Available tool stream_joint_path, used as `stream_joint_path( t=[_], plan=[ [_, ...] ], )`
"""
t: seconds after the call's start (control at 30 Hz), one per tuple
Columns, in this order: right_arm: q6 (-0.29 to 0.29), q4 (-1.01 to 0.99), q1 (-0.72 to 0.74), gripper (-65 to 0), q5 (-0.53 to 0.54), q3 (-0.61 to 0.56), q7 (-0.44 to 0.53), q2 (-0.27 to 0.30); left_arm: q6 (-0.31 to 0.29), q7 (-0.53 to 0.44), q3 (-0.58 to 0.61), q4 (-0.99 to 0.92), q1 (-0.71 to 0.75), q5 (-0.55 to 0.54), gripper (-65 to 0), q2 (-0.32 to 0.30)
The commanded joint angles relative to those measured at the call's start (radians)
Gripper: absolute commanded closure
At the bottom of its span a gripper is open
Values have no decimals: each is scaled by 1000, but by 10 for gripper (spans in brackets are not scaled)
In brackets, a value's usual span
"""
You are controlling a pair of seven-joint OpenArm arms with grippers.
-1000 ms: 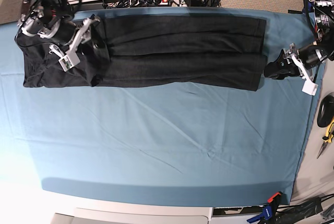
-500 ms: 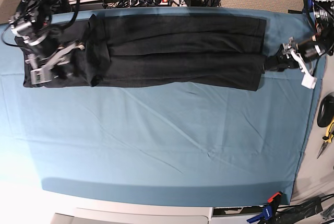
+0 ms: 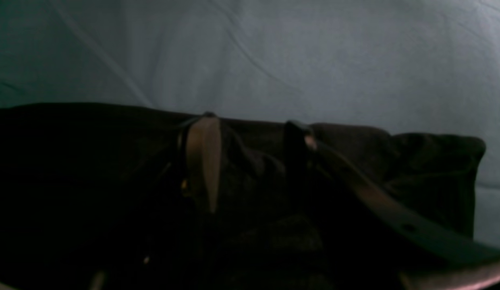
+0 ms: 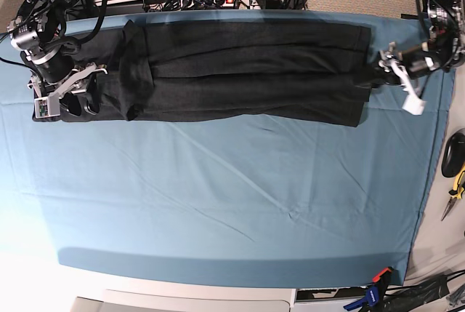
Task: Fold the T-shirt properly
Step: 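Release the right gripper and grasp the strip's other end with the left gripper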
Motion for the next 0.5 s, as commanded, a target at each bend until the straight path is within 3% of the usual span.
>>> stream_joint_path(
  t=[0.0, 0.37, 0.47],
  plan=[
    [1, 14, 6, -262, 17, 4, 28, 14, 0, 8, 13, 12, -3, 12, -297, -13],
    [1, 14, 6, -262, 17, 4, 27, 14, 0, -1, 74, 12, -5, 18, -293, 54],
    [1, 14, 6, -262, -11, 4, 31, 14, -17, -6, 72, 12, -5, 18, -197, 50]
  ],
)
